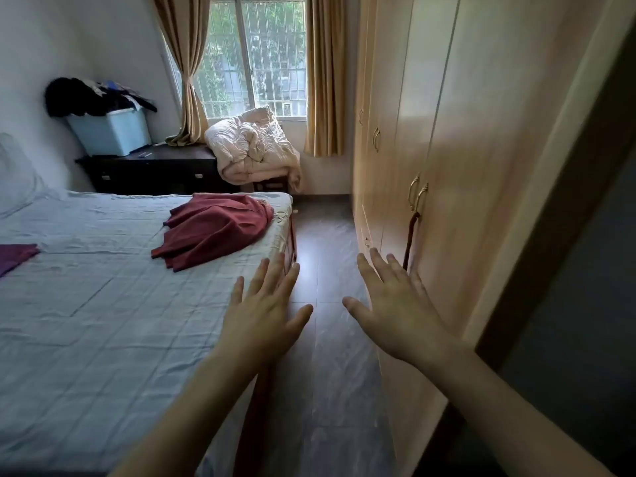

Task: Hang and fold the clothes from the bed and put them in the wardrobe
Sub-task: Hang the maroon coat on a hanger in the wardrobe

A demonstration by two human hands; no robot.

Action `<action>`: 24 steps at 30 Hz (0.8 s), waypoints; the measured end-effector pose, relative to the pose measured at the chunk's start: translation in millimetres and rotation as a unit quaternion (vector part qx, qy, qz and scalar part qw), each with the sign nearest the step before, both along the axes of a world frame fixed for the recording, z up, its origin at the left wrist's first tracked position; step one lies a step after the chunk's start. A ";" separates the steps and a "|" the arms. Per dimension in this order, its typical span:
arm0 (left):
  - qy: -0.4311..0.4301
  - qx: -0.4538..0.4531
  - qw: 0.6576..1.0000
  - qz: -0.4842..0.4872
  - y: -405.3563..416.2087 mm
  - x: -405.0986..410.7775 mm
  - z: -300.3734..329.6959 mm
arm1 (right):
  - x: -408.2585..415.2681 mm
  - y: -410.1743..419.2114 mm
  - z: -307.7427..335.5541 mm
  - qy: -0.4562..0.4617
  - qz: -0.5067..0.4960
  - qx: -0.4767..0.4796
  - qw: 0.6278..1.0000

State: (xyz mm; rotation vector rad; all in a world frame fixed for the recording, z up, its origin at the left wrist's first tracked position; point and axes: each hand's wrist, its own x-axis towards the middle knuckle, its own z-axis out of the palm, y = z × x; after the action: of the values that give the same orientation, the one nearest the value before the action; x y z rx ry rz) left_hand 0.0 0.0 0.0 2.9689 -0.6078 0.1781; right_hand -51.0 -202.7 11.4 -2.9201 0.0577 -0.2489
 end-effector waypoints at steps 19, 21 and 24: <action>-0.035 -0.056 0.997 0.036 31.5 312.4 -10.8 | 302.1 33.6 16.4 0.044 -0.049 -0.034 0.997; -0.029 -0.025 0.999 0.012 25.6 334.2 -19.7 | 325.5 27.8 13.3 0.035 -0.052 -0.031 0.998; -0.036 -0.003 0.999 -0.005 14.0 367.5 -26.4 | 360.6 12.4 7.7 0.032 -0.058 -0.027 0.997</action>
State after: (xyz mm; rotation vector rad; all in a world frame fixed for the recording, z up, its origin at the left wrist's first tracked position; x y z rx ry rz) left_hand 367.5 14.0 -26.4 2.9636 -0.6279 0.2873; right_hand 309.6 -190.4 19.1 -2.9821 0.2358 -0.1778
